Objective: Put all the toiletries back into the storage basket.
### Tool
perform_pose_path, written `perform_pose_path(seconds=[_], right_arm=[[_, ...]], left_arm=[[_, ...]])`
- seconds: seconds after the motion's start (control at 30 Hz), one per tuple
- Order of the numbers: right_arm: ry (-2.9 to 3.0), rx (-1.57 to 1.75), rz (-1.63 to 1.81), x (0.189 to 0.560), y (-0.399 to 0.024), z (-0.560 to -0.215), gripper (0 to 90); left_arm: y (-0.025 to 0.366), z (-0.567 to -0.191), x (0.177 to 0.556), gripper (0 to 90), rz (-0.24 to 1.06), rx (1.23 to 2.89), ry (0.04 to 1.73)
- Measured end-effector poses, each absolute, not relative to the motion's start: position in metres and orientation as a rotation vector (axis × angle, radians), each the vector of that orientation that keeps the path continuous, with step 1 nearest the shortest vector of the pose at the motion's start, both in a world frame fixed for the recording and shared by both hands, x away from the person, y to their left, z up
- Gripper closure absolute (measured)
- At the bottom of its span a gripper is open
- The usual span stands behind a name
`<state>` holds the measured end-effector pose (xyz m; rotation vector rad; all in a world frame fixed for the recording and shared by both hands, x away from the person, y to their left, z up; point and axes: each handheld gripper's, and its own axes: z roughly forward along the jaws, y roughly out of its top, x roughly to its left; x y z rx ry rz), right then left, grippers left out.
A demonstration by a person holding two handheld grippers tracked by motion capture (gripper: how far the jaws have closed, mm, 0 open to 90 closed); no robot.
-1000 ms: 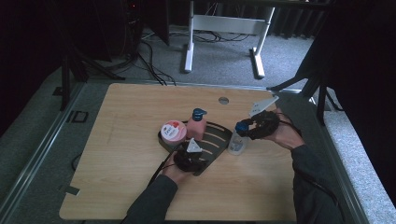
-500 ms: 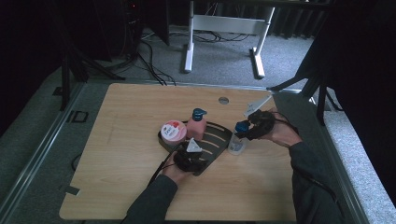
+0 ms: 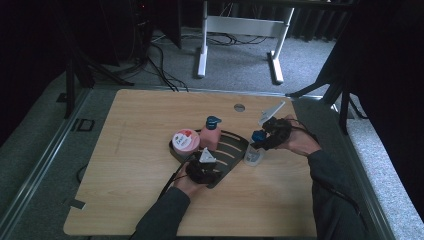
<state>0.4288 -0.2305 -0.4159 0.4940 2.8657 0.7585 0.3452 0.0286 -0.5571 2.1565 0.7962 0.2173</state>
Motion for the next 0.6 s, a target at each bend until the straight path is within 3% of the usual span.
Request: perform_pose_path(seconds=[0.6], right_arm=[[2.903,0.486,0.654,0.4333,-0.2207,-0.4195,48.7]], left_arm=[[0.0274,-0.5593,0.3454,57.6,0.167,2.152,0.781]])
